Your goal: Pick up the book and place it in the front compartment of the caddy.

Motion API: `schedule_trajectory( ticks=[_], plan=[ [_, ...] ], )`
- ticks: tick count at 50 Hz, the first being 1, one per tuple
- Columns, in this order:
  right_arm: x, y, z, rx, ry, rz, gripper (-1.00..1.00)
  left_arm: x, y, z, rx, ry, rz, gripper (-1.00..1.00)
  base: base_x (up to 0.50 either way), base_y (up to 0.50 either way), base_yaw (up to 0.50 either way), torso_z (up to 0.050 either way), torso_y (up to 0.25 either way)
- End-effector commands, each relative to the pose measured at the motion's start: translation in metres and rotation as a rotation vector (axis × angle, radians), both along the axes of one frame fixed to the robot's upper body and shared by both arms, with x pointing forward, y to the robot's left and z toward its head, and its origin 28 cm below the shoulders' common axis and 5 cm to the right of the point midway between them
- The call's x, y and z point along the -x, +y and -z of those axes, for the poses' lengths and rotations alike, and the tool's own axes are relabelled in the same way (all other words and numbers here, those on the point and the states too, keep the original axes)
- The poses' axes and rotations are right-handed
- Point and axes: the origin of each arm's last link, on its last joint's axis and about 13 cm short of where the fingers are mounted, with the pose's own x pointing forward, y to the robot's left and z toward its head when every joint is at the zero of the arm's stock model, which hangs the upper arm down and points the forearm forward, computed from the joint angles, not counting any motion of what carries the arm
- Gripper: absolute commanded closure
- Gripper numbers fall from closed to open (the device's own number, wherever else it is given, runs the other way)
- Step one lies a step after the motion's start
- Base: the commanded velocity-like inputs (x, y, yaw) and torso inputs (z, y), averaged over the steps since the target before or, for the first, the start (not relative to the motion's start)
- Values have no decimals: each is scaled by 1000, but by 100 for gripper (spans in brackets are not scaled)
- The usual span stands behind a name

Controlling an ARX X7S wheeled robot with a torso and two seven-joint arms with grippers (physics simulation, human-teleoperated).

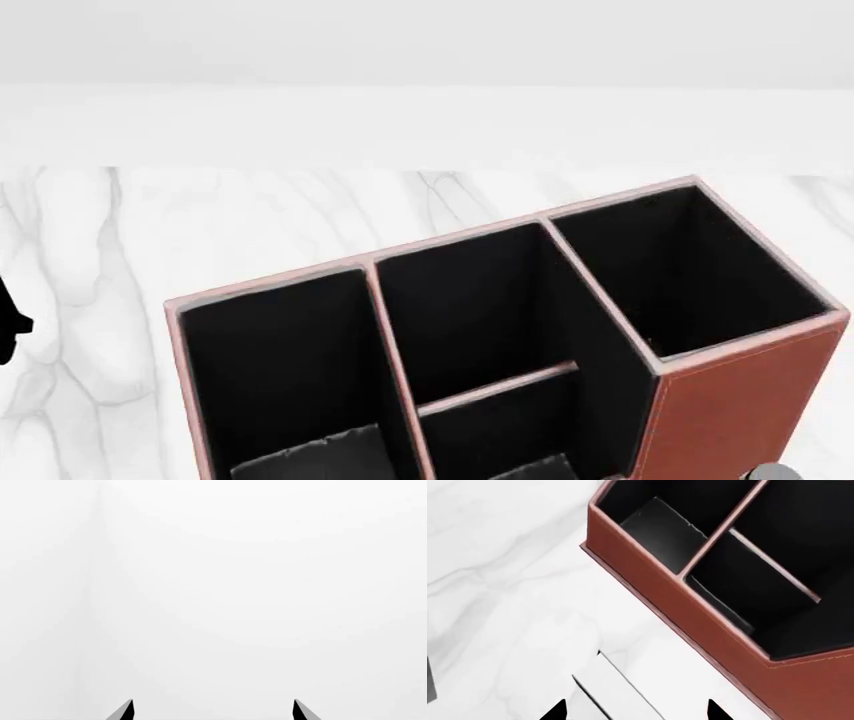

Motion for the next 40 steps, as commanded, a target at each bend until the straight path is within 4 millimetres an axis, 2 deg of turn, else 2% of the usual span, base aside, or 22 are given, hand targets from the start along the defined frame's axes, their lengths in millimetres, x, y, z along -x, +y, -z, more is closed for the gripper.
schedule_trajectory(
  ticks=[1,40],
  plan=[
    [-6,2,7,16,32,-4,-100,0,0,1,3,3,0,-100,0,0,0,0,0],
    [-34,6,32,58,128,5,-100,-1,1,2,6,4,-4,-100,0,0,0,0,0]
  ],
)
